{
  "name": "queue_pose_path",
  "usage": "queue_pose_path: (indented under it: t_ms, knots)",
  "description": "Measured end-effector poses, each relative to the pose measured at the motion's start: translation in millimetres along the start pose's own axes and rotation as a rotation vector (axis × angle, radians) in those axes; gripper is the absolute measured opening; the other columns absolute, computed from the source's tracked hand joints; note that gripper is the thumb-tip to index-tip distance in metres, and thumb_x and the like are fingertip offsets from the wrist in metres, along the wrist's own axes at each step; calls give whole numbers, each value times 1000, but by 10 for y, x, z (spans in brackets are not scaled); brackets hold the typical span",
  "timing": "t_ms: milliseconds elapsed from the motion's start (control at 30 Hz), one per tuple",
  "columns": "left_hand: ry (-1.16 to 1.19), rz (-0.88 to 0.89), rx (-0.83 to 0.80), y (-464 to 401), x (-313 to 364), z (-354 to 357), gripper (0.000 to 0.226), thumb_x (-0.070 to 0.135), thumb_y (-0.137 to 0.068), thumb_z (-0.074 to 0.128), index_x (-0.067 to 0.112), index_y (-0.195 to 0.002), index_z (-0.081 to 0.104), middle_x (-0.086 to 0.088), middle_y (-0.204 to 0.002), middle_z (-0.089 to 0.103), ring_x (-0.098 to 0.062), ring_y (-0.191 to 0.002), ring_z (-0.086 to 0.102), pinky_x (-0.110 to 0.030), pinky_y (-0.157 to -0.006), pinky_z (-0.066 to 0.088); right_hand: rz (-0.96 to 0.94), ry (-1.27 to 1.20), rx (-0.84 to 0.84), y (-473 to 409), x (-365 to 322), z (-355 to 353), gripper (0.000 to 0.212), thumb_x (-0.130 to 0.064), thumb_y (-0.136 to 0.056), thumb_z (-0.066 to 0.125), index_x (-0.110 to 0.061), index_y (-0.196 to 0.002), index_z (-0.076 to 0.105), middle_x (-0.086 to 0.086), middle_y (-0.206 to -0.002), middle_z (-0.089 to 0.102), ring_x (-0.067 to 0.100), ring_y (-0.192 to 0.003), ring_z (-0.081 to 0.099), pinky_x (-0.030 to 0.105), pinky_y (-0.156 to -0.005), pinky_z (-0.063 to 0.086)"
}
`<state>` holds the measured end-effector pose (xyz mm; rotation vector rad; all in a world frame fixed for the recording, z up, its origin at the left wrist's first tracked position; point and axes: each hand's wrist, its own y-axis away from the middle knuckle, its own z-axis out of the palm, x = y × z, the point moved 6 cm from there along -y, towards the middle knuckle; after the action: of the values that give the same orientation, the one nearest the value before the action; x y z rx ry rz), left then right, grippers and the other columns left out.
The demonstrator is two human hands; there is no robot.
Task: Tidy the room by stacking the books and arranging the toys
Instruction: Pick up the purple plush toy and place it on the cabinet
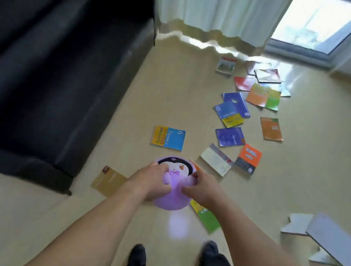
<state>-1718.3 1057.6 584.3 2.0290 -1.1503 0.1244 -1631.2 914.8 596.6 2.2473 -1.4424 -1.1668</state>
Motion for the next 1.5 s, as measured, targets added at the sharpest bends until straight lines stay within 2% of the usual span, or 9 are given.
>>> queue_pose_path:
  t_ms: [200, 400, 533, 667, 833, 933, 1067, 1300, 1500]
  knots:
    - [-44, 92, -11, -488, 1370, 250, 32, 26, -79, 63, 17, -110, 63, -8, -117, 64, -28, -105, 60, -31, -85, 49, 52, -93, 94, 5, 1043, -926, 44, -35, -76, 68, -14, -115, 61, 6, -113, 64, 23, -99, 60, 30, -75, 45]
    - [-64, 211, -24, -1024, 3075, 698, 43, 28, -80, 65, 18, -122, 61, -8, -123, 62, -28, -109, 60, -28, -79, 46, 96, -162, 157, -75, 2381, -2177, 42, -32, -74, 69, -14, -111, 61, 5, -106, 63, 21, -92, 59, 28, -70, 45]
    - [-181, 280, -48, -1416, 4104, 834, 49, 35, -78, 62, 24, -125, 55, -7, -129, 58, -30, -111, 59, -36, -87, 51, 132, -207, 218, -123, 3120, -2927, 34, -29, -74, 70, -14, -104, 63, 3, -95, 63, 21, -85, 58, 28, -66, 45]
    - [-253, 308, -44, -1824, 4710, 788, 45, 33, -81, 62, 24, -124, 54, -6, -129, 56, -29, -111, 58, -35, -88, 50, 116, -270, 241, -369, 3486, -3436, 29, -27, -74, 69, -16, -99, 59, 2, -92, 63, 20, -84, 59, 27, -66, 48]
    - [-267, 306, -47, -2580, 5258, 699, 49, 33, -82, 64, 25, -129, 53, -5, -130, 55, -26, -115, 56, -29, -84, 42, 135, -260, 195, -993, 3842, -4009, 40, -35, -73, 68, -14, -105, 60, 5, -103, 61, 21, -92, 59, 33, -75, 51]
    - [-256, 325, -25, -3209, 5738, 619, 53, 35, -82, 64, 24, -133, 52, -5, -129, 54, -26, -116, 56, -31, -87, 43, 149, -264, 211, -1492, 4117, -4517, 37, -35, -73, 68, -13, -102, 60, 6, -100, 63, 22, -89, 60, 31, -69, 48]
    - [-263, 399, -15, -3867, 6566, 429, 45, 33, -83, 64, 20, -124, 53, -7, -122, 53, -28, -109, 58, -36, -89, 50, 181, -230, 254, -2019, 4463, -5389, 37, -35, -70, 70, -12, -98, 60, 7, -97, 63, 23, -85, 59, 29, -62, 44]
    - [-245, 475, 64, -4854, 8053, -51, 59, 34, -85, 64, 20, -139, 45, -6, -135, 48, -31, -116, 57, -36, -89, 46, 186, -263, 377, -2681, 4961, -6969, 49, -38, -69, 70, -12, -108, 59, 5, -102, 60, 21, -86, 58, 25, -60, 40]
    - [-331, 541, 50, -5632, 9129, -82, 47, 33, -84, 64, 19, -127, 50, -5, -121, 49, -29, -106, 57, -35, -79, 46, 232, -397, 391, -3225, 5678, -7821, 44, -36, -68, 68, -13, -104, 57, 4, -105, 56, 19, -87, 57, 23, -56, 39]
